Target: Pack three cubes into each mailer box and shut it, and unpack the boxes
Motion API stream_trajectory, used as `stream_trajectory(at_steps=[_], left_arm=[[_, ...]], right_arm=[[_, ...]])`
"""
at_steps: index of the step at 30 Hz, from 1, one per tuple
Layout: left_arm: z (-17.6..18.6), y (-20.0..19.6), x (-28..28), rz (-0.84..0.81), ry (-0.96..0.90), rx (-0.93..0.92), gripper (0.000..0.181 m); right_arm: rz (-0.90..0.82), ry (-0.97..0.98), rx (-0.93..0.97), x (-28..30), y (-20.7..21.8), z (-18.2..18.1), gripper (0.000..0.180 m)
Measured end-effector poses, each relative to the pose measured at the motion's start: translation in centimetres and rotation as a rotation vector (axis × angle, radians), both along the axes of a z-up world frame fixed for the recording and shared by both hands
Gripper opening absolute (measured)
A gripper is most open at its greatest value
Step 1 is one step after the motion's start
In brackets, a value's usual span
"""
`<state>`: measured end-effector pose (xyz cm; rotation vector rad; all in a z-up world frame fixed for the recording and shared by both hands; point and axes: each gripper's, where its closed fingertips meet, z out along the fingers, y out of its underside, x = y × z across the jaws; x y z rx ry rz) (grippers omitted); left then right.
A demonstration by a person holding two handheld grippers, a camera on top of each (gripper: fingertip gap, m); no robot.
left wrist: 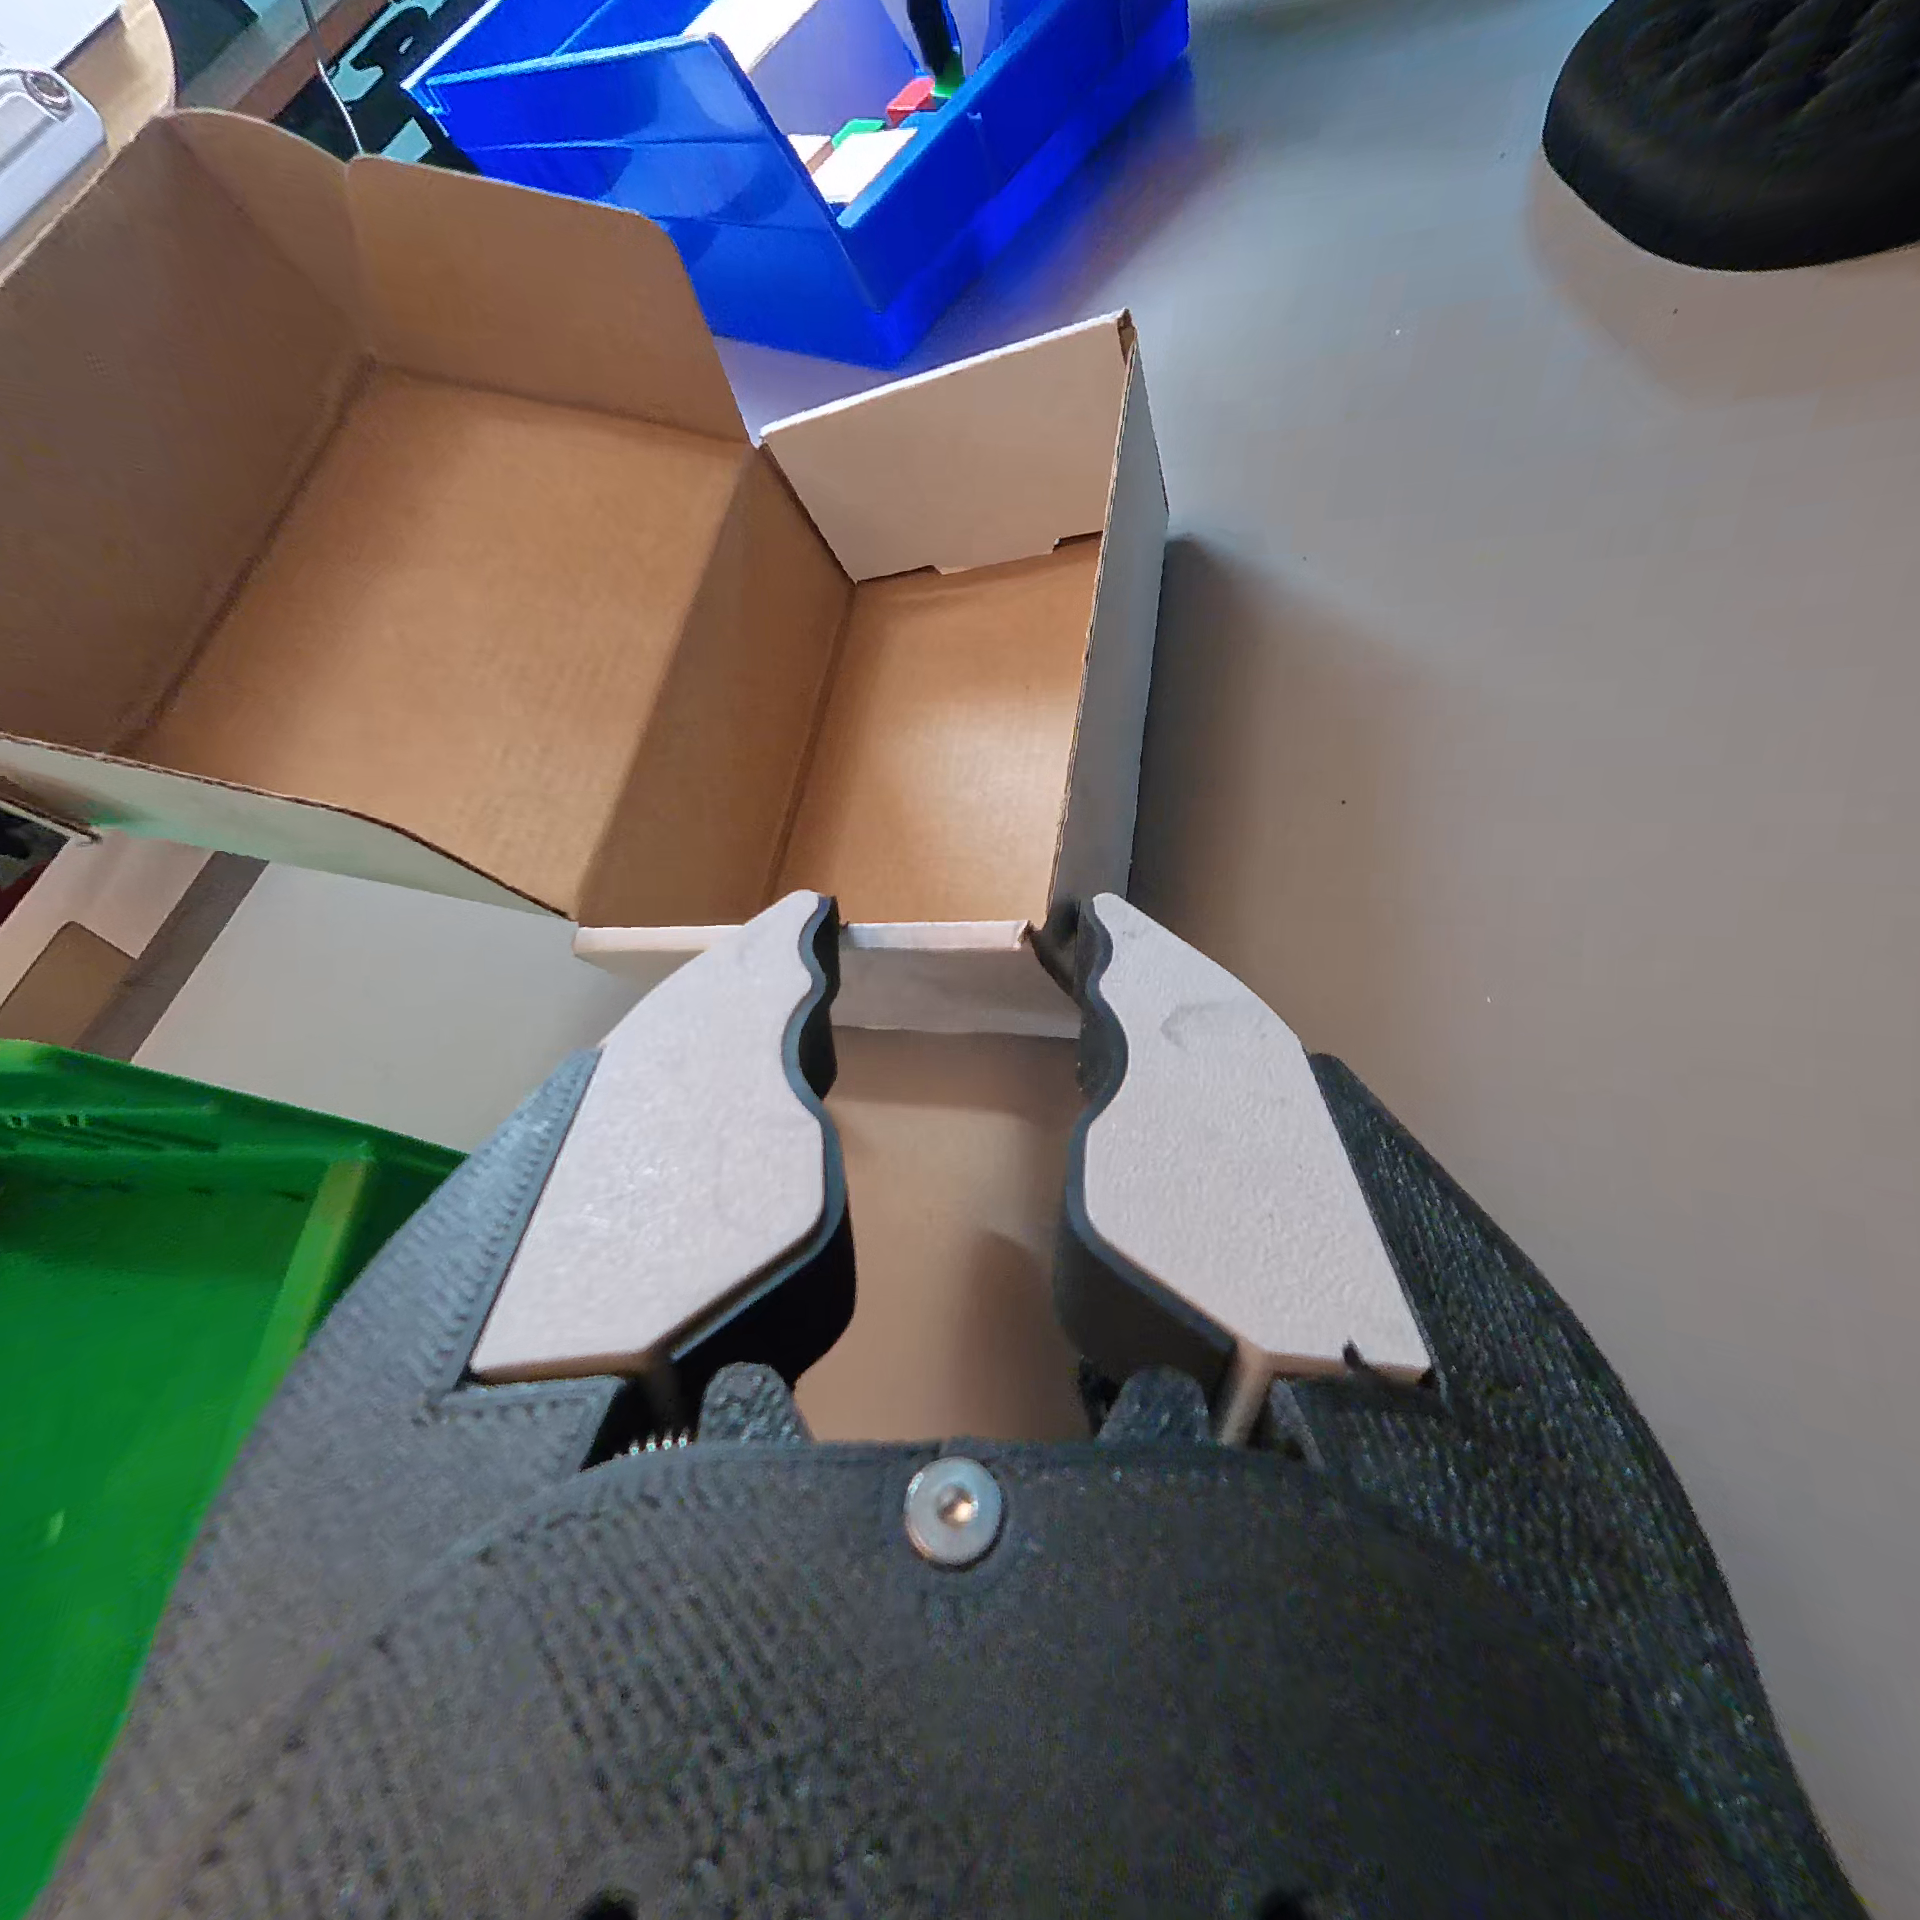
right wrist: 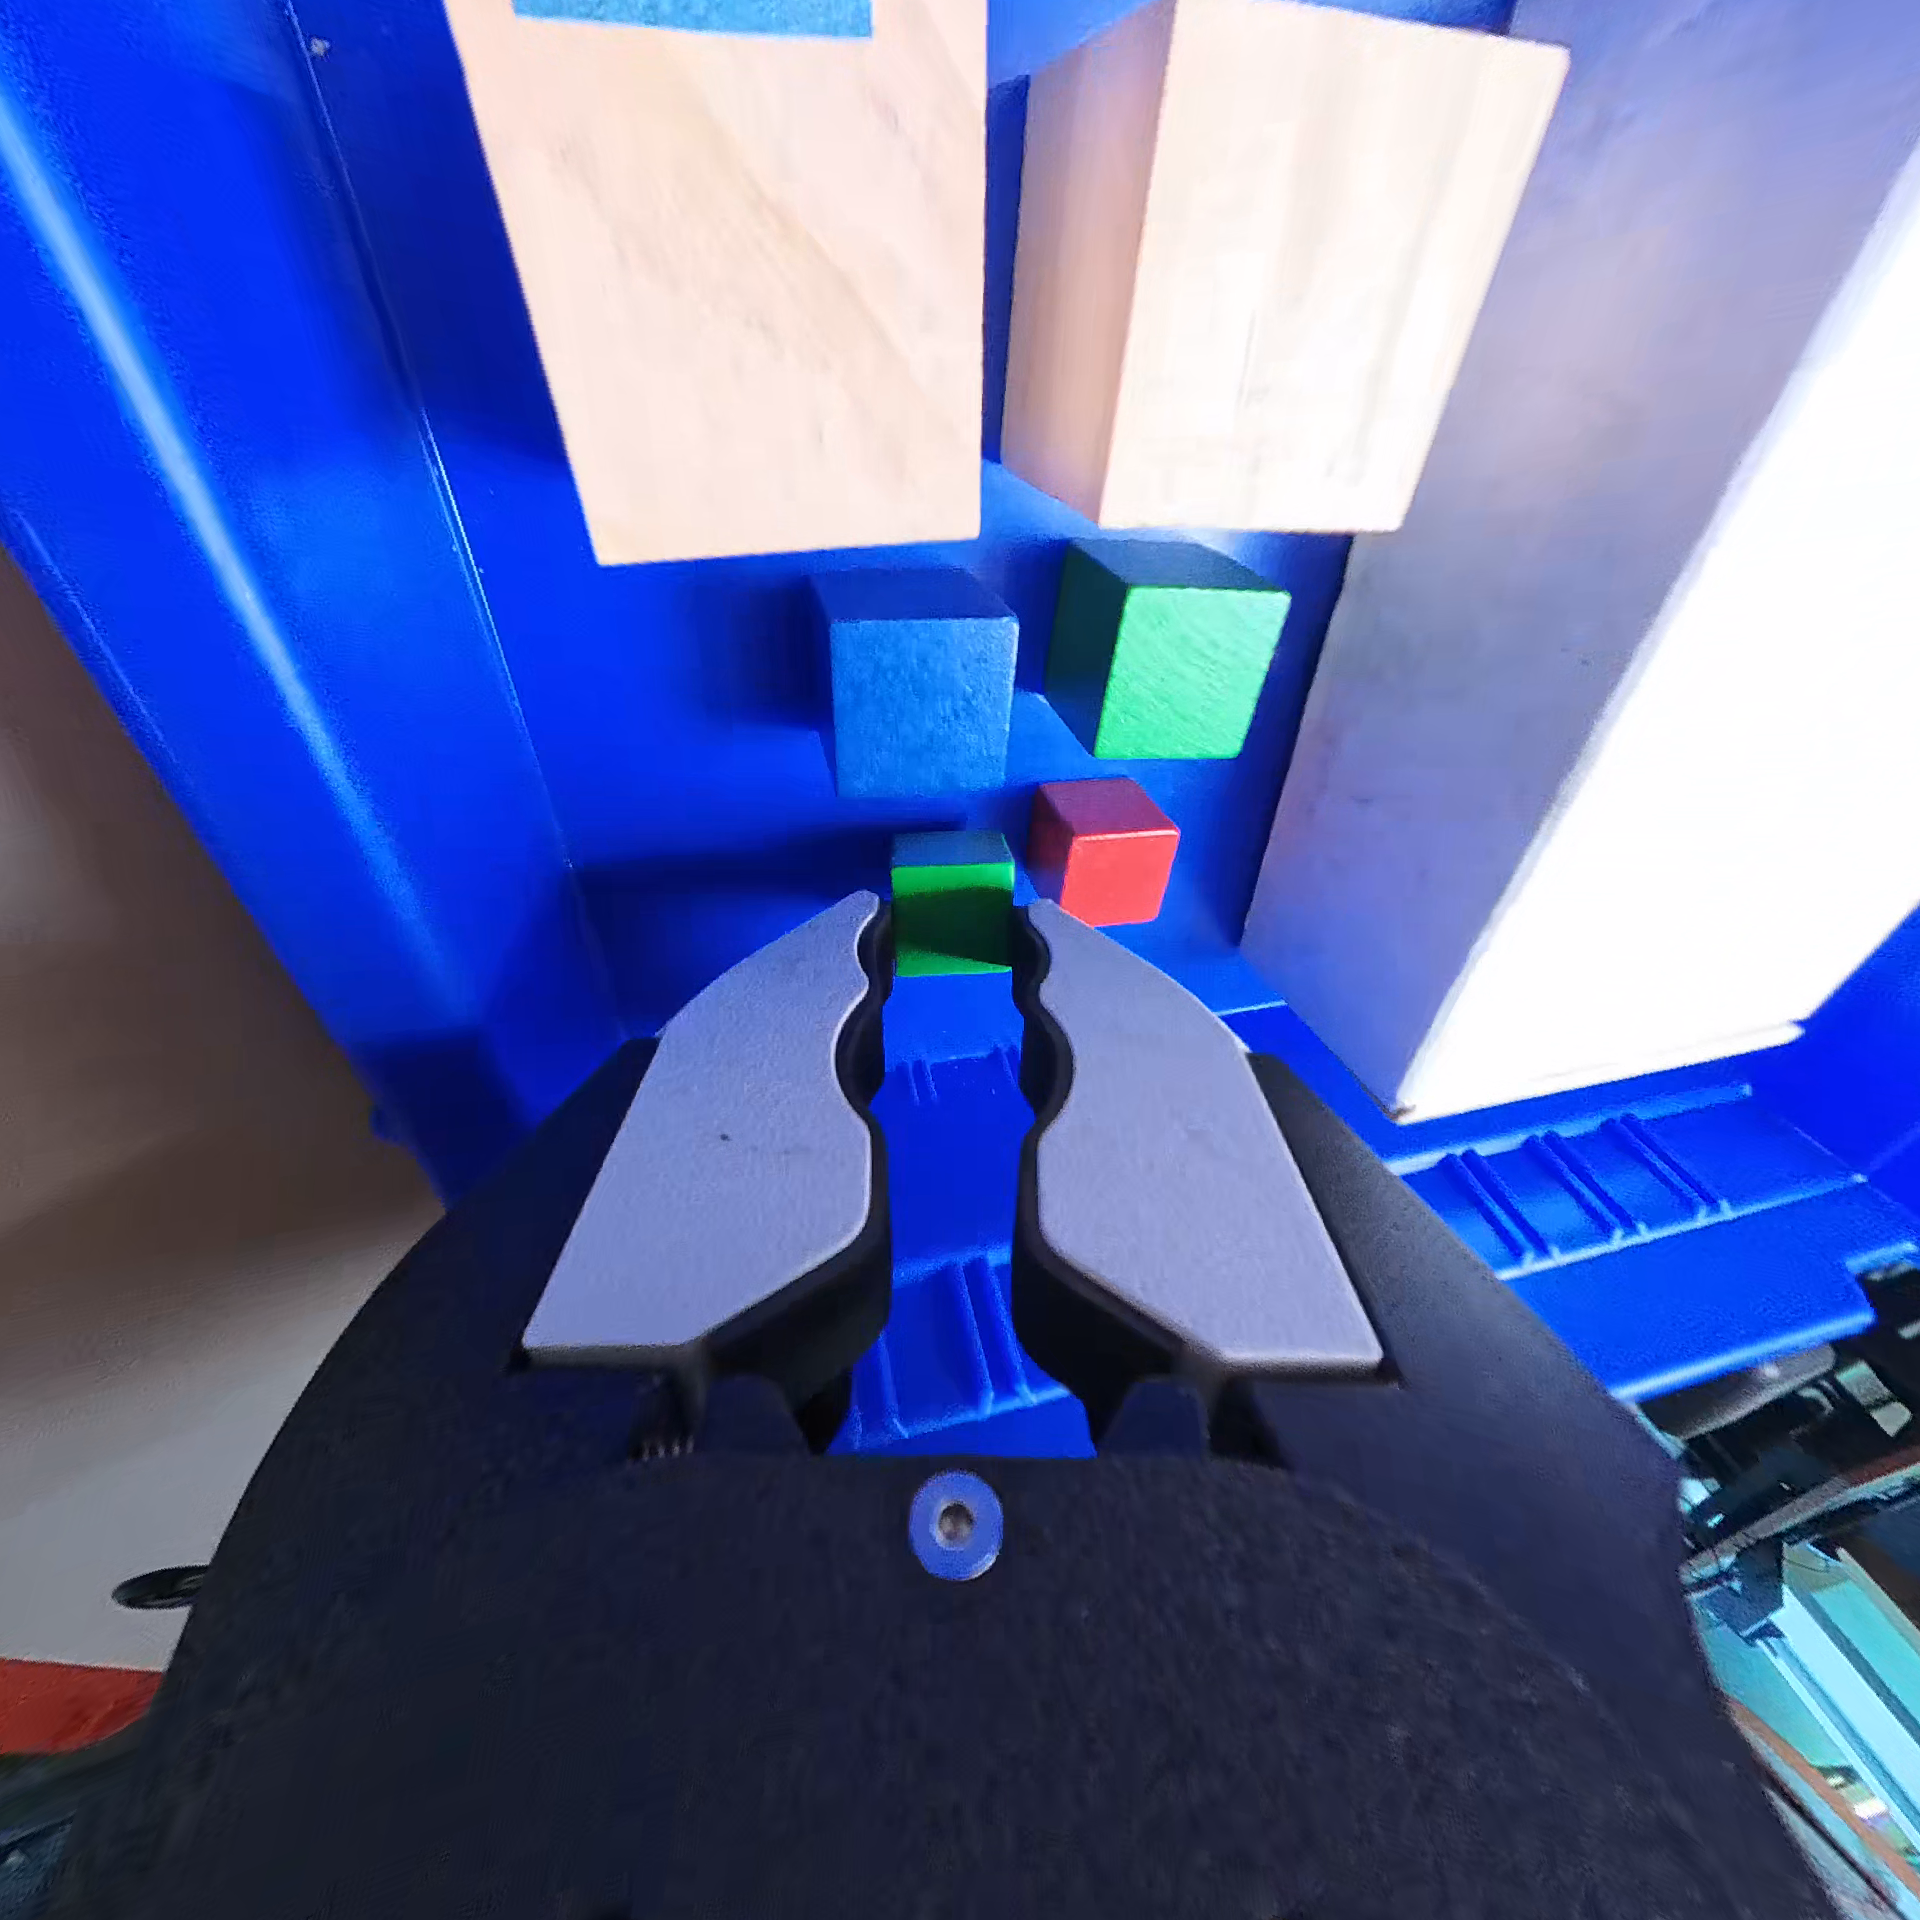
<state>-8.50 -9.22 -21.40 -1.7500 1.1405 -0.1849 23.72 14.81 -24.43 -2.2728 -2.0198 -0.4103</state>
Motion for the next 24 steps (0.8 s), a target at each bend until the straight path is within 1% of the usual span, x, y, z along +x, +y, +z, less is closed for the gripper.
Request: stream_trajectory(at_steps=[6,8,10,13,16,21,24], left_arm=[[0.0,0.0,-0.1,0.002,-0.005,-0.002,0.043],[0.0,0.1,-0.1,0.003,-0.004,-0.002,0.043],[0.0,0.1,-0.1,0.005,-0.004,-0.001,0.043],[0.0,0.2,-0.2,0.010,-0.003,0.000,0.043],[0.0,0.4,-0.4,0.021,-0.004,0.000,0.043],[0.1,0.7,-1.2,0.048,-0.010,-0.003,0.043],[0.5,0.8,-1.9,0.061,-0.043,-0.011,0.044]], right_arm=[[0.012,-0.025,0.005,0.0,-0.1,-0.6,0.022],[0.008,-0.023,0.019,0.0,0.0,-0.1,0.026],[-0.004,0.019,0.040,-0.4,0.1,0.9,0.030],[-0.004,0.185,0.099,-2.8,0.1,3.7,0.032],[0.032,0.360,0.165,-6.1,-0.8,6.8,0.035],[0.064,0.758,0.190,-13.2,-4.7,10.4,0.039],[0.016,0.974,0.164,-16.5,-7.2,11.0,0.040]])
